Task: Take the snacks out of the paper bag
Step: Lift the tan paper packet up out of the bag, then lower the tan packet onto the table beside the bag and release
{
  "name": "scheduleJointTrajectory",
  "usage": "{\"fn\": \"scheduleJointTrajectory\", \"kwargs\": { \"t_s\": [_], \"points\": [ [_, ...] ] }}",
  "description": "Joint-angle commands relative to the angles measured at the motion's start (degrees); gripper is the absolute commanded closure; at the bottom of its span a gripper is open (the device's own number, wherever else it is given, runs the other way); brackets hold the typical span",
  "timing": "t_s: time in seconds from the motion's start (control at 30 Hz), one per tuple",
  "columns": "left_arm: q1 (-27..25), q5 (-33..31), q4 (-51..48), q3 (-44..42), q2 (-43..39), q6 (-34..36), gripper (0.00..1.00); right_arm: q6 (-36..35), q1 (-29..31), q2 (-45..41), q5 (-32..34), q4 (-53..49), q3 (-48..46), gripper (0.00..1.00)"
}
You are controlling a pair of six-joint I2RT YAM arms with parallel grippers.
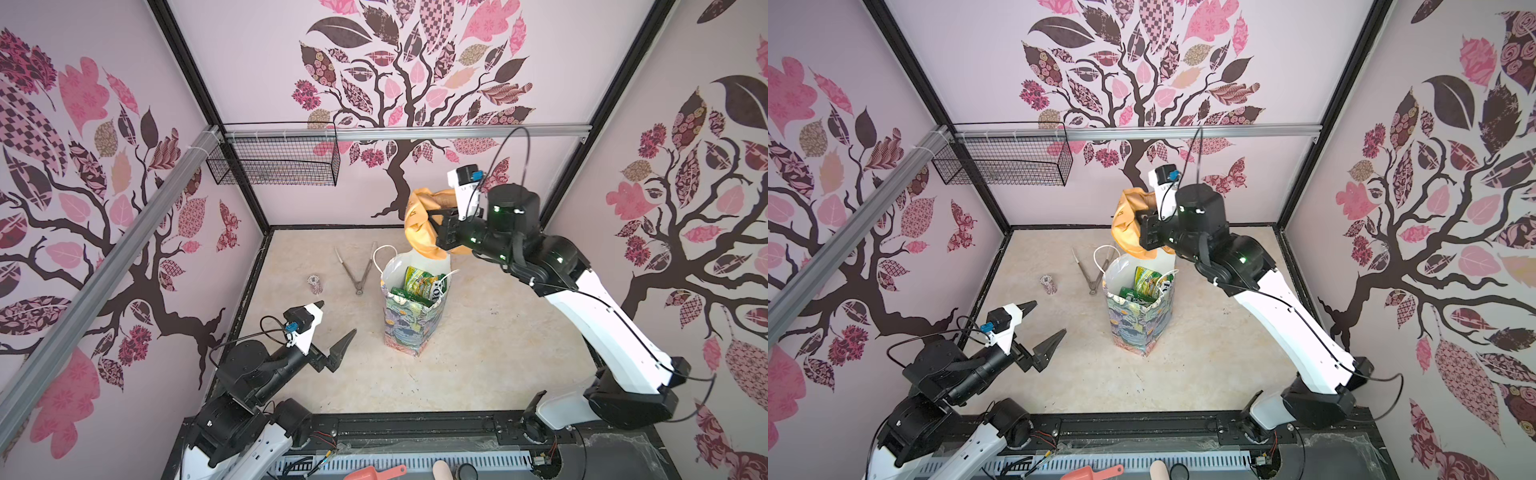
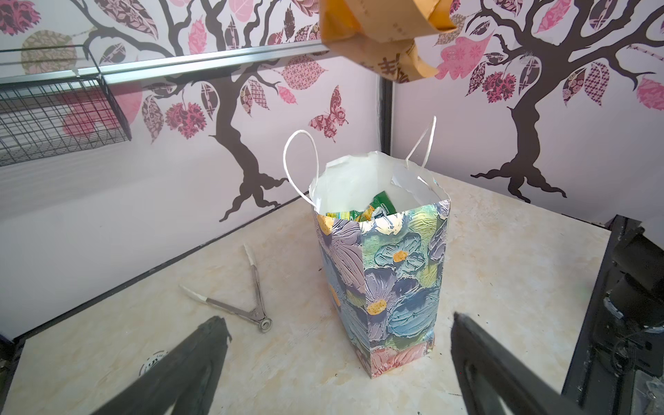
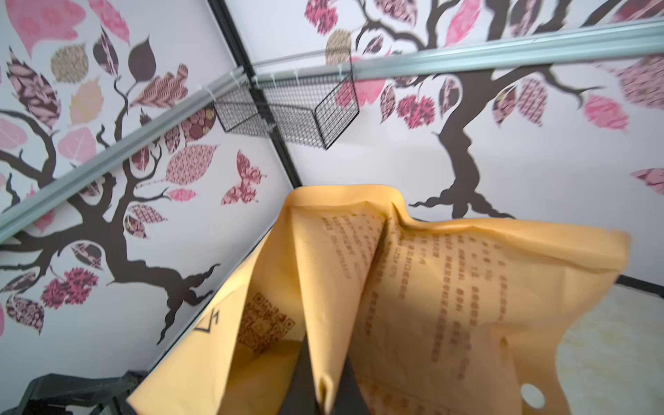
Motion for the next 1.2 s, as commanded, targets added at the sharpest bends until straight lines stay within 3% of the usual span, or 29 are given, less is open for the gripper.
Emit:
{"fn": "scheduleJointTrajectory", "kwargs": {
  "t_s": [0.0, 0.17, 0.33, 0.43, 0.63, 0.83, 1.17],
  "points": [
    [0.20, -0.12, 0.61, -1.51, 0.12, 0.38, 0.02, 3.07, -4.82, -4.44, 5.63, 5.64, -3.23, 1.00],
    [0.24, 0.25, 0.88, -1.62, 0.24, 0.29, 0.01, 6.57, -11.00, -10.95, 12.00, 11.58, -14.66, 1.00],
    [0.26, 0.39, 0.79, -1.56, 0.34, 0.29, 0.01, 17.72, -24.65, -14.01, 1.69, 13.90, -25.38, 1.00],
    [0.21, 0.30, 0.79, -1.60, 0.21, 0.30, 0.01, 20.66, -28.71, -13.58, -0.52, 15.01, -31.31, 1.00],
    [0.27, 0.22, 0.71, -1.62, 0.37, 0.30, 0.01, 20.90, -29.87, -9.90, 1.55, 19.44, -41.61, 1.00],
    [0.28, 0.03, 0.62, -1.65, 0.32, 0.29, 0.02, 19.18, -30.60, -1.47, -6.09, 26.06, -47.02, 1.00],
    [0.20, -0.52, 0.96, -1.95, -0.06, 0.54, 0.01, 17.13, -30.61, 21.13, -8.55, 29.09, -38.17, 1.00]
  ]
}}
